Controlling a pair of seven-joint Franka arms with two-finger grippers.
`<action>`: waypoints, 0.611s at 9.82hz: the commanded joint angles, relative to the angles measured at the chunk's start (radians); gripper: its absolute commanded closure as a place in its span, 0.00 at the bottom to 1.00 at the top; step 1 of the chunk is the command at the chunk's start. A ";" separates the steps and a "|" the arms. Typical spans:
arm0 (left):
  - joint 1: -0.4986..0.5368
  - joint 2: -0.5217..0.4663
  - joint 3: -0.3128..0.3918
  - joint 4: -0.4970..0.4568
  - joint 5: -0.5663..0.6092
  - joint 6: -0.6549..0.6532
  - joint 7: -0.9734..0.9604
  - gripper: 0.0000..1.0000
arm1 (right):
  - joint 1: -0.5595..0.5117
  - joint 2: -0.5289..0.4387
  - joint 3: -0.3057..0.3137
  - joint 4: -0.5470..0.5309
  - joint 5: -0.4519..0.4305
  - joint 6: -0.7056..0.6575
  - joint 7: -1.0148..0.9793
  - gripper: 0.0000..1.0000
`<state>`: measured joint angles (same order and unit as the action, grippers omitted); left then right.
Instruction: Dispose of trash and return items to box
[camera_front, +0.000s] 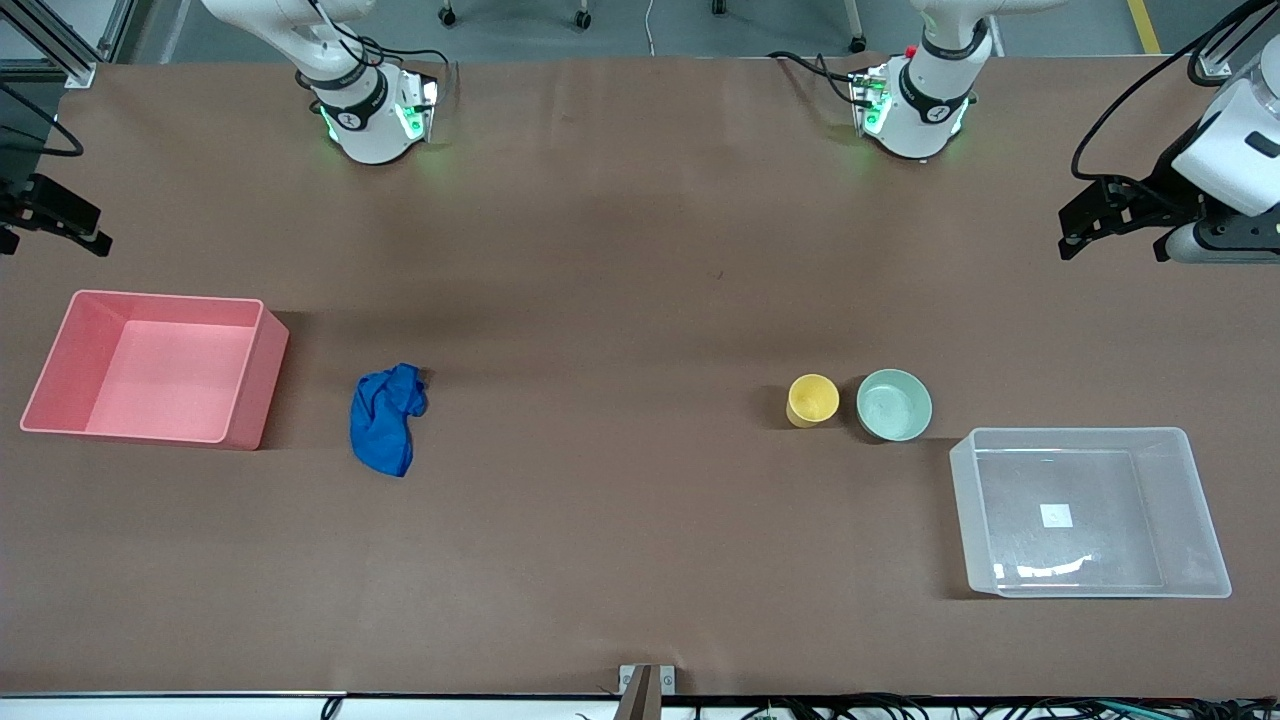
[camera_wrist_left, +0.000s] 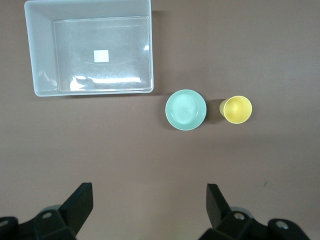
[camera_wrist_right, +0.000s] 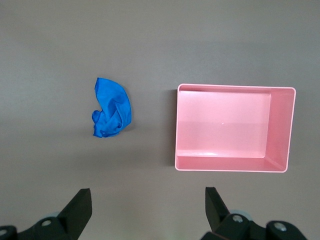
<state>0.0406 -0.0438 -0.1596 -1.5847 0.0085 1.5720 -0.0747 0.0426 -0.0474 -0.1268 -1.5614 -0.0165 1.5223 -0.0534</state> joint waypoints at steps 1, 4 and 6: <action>-0.001 0.018 -0.002 -0.012 -0.013 0.000 0.006 0.00 | -0.017 0.004 0.013 0.012 0.012 0.012 -0.011 0.00; 0.004 0.051 -0.002 -0.008 -0.008 0.002 0.016 0.00 | -0.010 0.004 0.015 0.011 0.012 0.010 -0.009 0.00; -0.001 0.091 -0.002 -0.041 0.001 0.037 -0.017 0.00 | -0.009 0.004 0.015 0.009 0.012 0.010 -0.008 0.00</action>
<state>0.0409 0.0099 -0.1594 -1.5891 0.0085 1.5792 -0.0782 0.0429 -0.0449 -0.1197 -1.5602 -0.0163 1.5340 -0.0535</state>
